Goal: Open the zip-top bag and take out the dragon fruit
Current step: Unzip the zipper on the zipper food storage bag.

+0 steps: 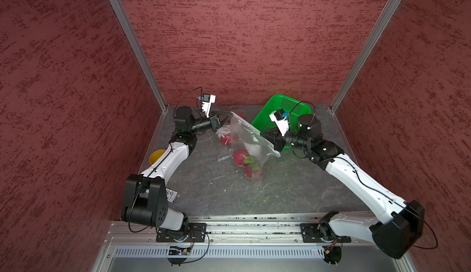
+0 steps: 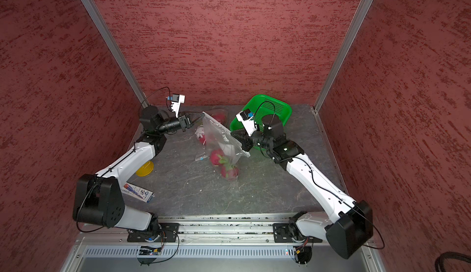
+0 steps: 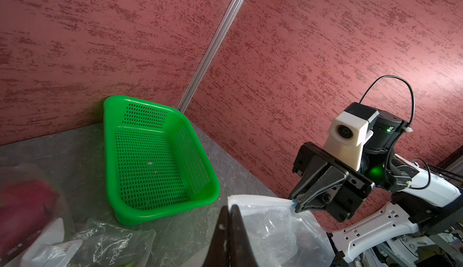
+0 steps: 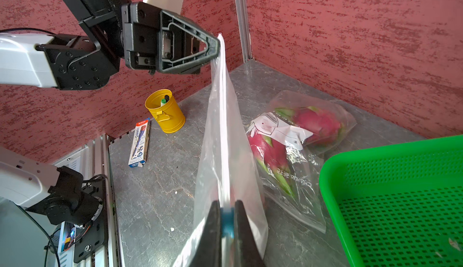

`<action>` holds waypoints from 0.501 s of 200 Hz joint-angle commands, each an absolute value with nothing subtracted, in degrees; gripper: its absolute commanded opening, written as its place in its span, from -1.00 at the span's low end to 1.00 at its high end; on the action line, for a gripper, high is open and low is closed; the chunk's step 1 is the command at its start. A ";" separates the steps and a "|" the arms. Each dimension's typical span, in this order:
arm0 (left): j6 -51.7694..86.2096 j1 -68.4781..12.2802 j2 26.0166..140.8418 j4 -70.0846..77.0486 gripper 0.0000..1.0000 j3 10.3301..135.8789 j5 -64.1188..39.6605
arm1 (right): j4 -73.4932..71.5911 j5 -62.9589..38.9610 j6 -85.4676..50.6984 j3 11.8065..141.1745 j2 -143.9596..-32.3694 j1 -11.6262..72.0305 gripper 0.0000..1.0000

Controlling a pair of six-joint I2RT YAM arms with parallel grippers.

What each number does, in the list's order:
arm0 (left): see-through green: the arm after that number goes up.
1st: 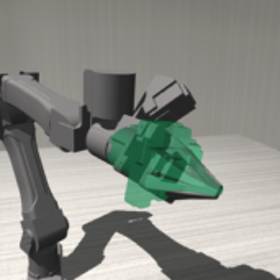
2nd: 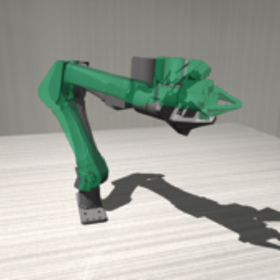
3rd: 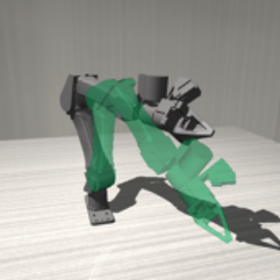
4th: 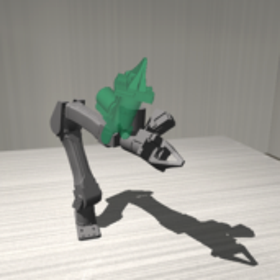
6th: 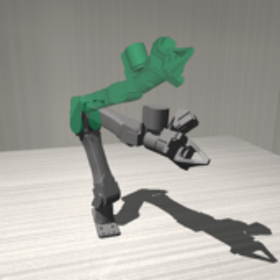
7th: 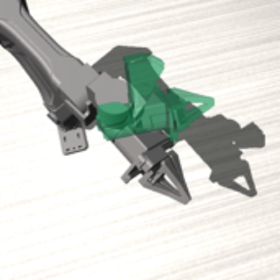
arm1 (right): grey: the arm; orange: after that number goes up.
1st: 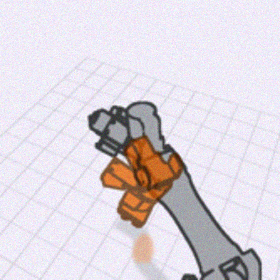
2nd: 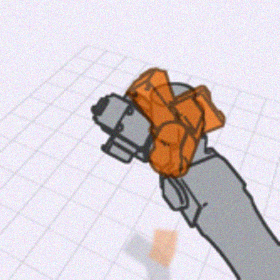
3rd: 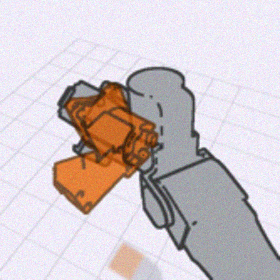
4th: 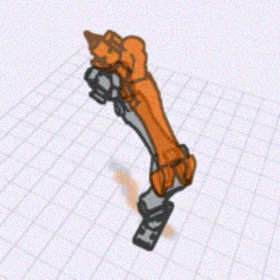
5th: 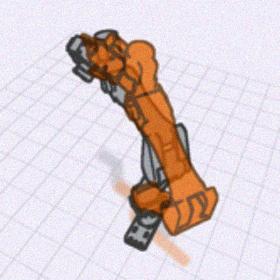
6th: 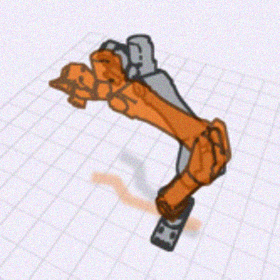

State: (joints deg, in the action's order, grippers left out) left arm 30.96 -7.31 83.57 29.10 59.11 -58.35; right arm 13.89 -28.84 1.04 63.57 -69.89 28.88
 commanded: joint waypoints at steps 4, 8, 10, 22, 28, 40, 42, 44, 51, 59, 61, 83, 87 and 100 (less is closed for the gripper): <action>29.31 -4.07 81.30 30.25 -1.00 60.91 -52.10 | 20.39 -26.43 -0.91 61.13 -65.87 27.91 -0.95; 29.28 -4.02 81.30 30.24 -1.00 60.91 -52.12 | 20.45 -26.41 -1.17 60.74 -65.41 27.95 -0.95; 29.27 -4.01 81.30 30.23 -1.00 60.91 -52.05 | 20.47 -26.33 -1.39 60.62 -65.24 27.95 -0.95; 29.19 -3.96 81.46 30.12 -1.00 60.91 -52.07 | 20.77 -26.12 -2.07 59.72 -64.21 27.92 -0.95; 29.17 -3.95 81.47 30.10 -1.00 60.83 -52.12 | 20.99 -25.87 -2.32 59.32 -63.68 27.93 -0.95; 29.20 -3.84 81.61 30.07 -1.00 60.82 -52.16 | 21.37 -25.11 -2.80 58.49 -62.59 27.93 -0.95; 29.19 -3.79 81.55 30.11 -1.00 60.82 -52.19 | 21.43 -25.00 -2.85 58.37 -62.47 27.94 -0.95; 29.12 -3.81 81.52 30.07 -1.00 60.82 -52.20 | 21.57 -24.97 -2.89 58.25 -62.31 27.95 -0.95; 29.10 -3.85 81.56 30.15 -1.00 60.80 -52.20 | 21.69 -24.79 -3.13 57.87 -61.86 27.94 -0.95; 29.09 -3.80 81.54 30.18 -1.00 60.82 -52.21 | 21.80 -24.55 -3.31 57.58 -61.39 27.81 -0.95; 29.14 -3.85 81.56 30.22 -1.00 60.82 -52.27 | 21.86 -24.53 -3.33 57.51 -61.29 27.85 -0.95; 29.22 -3.70 81.56 30.23 -1.00 60.88 -52.44 | 22.54 -24.29 -3.74 57.26 -60.57 27.85 -0.95; 29.20 -3.73 81.58 30.23 -1.00 60.91 -52.41 | 22.79 -24.13 -3.78 57.30 -60.49 27.86 -0.95; 29.31 -3.77 81.56 30.36 -1.00 60.83 -52.41 | 23.91 -23.70 -3.78 57.56 -60.14 27.86 -0.94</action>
State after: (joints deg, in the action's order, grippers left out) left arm 30.04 -6.00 82.67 28.23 59.11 -57.87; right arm 17.85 -25.96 -3.01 58.00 -61.80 28.64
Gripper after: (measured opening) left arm 0.056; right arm 0.059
